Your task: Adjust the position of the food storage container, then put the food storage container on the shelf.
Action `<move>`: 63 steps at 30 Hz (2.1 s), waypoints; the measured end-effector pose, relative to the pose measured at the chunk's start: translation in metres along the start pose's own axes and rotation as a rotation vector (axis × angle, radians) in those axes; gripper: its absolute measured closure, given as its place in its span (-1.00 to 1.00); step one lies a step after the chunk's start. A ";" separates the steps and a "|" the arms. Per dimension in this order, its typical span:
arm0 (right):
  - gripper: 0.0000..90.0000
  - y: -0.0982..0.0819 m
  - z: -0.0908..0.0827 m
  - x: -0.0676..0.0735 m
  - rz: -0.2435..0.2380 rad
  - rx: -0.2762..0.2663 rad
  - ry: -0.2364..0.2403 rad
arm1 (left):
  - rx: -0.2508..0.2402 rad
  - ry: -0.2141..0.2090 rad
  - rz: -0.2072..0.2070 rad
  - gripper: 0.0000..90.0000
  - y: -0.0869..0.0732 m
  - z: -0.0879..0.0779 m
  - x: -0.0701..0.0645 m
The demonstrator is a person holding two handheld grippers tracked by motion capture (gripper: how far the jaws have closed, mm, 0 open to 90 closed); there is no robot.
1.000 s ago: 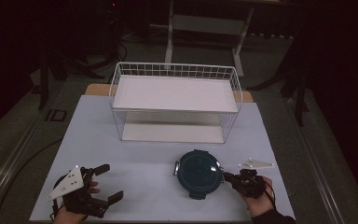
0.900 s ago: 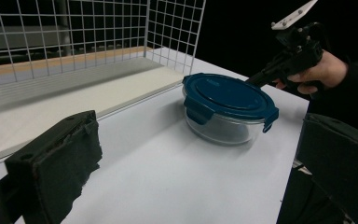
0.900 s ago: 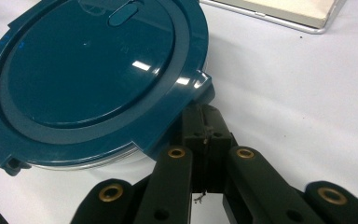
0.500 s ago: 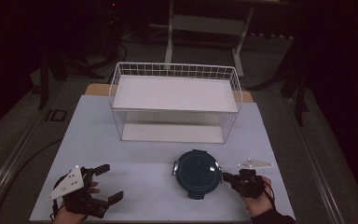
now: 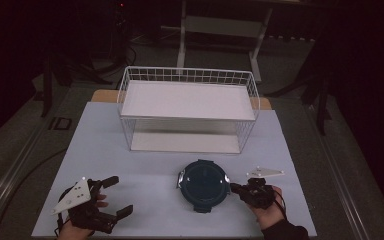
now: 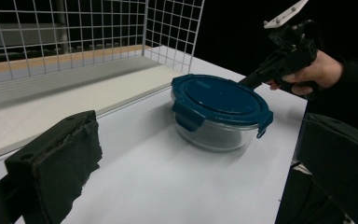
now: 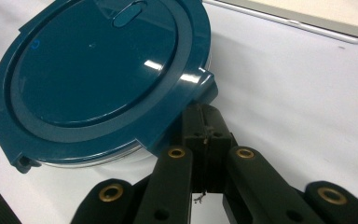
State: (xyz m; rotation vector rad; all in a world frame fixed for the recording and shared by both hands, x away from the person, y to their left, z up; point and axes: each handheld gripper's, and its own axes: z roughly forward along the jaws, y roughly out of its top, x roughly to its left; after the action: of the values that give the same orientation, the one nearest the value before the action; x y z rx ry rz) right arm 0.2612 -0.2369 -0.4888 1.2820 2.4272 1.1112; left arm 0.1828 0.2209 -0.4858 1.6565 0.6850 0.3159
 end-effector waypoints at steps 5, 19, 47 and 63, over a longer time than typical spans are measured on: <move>1.00 0.008 0.010 0.008 -0.012 0.003 0.014 | 0.011 0.000 0.001 -1.00 0.000 0.001 0.000; 1.00 0.023 0.031 0.027 -0.037 0.009 0.071 | 0.016 -0.004 -0.002 -1.00 -0.001 0.002 0.000; -0.55 0.031 0.000 0.052 -0.152 -0.226 0.149 | 0.039 -0.086 -0.064 -1.00 0.020 0.011 -0.008; -0.54 0.029 -0.025 0.057 -0.225 -0.379 0.094 | 0.123 -0.015 -0.113 -1.00 0.044 0.036 0.012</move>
State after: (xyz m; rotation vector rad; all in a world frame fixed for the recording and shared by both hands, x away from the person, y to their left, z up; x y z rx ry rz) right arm 0.2328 -0.1963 -0.4414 0.8361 2.2068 1.4976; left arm 0.2237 0.1957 -0.4528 1.7266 0.7968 0.1829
